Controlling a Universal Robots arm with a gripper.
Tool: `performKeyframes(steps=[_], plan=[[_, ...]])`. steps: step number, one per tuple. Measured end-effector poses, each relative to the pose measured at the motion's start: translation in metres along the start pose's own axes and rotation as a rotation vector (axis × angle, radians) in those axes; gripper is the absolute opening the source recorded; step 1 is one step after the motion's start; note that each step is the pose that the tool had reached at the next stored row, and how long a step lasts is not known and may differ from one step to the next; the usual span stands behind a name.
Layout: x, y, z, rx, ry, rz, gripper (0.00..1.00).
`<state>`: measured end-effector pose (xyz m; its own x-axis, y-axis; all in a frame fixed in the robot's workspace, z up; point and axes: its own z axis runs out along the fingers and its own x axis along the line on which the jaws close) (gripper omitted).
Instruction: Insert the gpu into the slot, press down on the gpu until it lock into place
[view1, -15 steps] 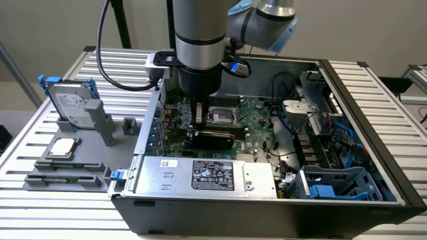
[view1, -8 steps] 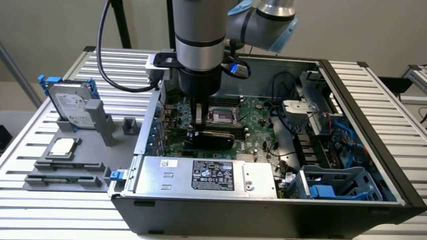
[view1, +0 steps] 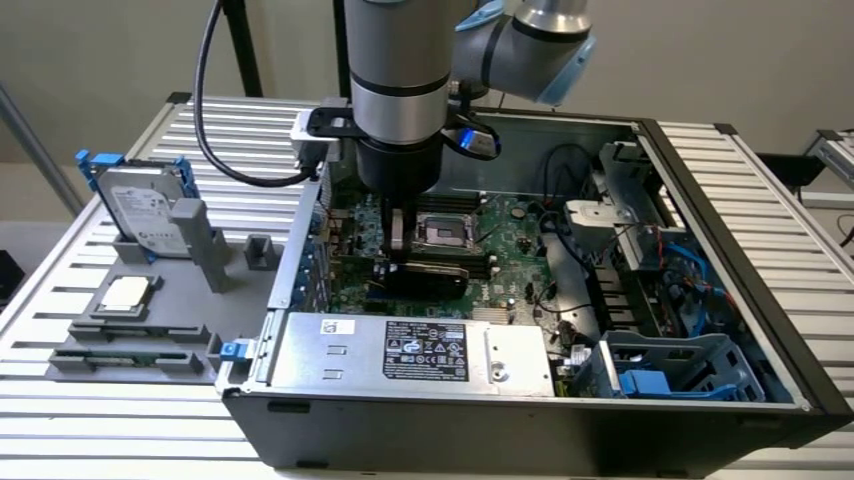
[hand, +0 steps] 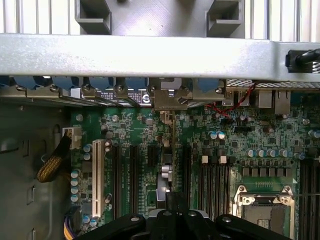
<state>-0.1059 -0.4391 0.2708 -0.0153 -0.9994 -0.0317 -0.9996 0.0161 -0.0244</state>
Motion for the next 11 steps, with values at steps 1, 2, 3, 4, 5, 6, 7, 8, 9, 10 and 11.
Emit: performKeyframes(steps=[1, 2, 3, 4, 5, 6, 7, 8, 9, 10, 11], plan=[[-0.0001, 0.0000, -0.0003, 0.0002, -0.0005, 0.000, 0.11], [-0.0001, -0.0001, -0.0010, 0.0006, -0.0011, 0.000, 0.11], [-0.0001, -0.0001, -0.0021, 0.0004, -0.0008, 0.000, 0.11], [-0.0001, -0.0001, -0.0037, 0.0001, -0.0003, 0.000, 0.11], [-0.0002, -0.0001, -0.0048, 0.0000, -0.0001, 0.000, 0.11], [-0.0002, -0.0001, -0.0047, 0.0002, -0.0004, 0.000, 0.11], [-0.0002, -0.0001, -0.0047, 0.0002, -0.0004, 0.000, 0.11], [-0.0002, -0.0001, -0.0043, 0.0002, -0.0006, 0.000, 0.11], [-0.0002, -0.0001, -0.0033, 0.0001, -0.0006, 0.000, 0.11], [-0.0002, -0.0001, -0.0020, 0.0000, -0.0007, -0.001, 0.11], [-0.0001, 0.0001, -0.0005, 0.0000, -0.0008, -0.001, 0.11]])
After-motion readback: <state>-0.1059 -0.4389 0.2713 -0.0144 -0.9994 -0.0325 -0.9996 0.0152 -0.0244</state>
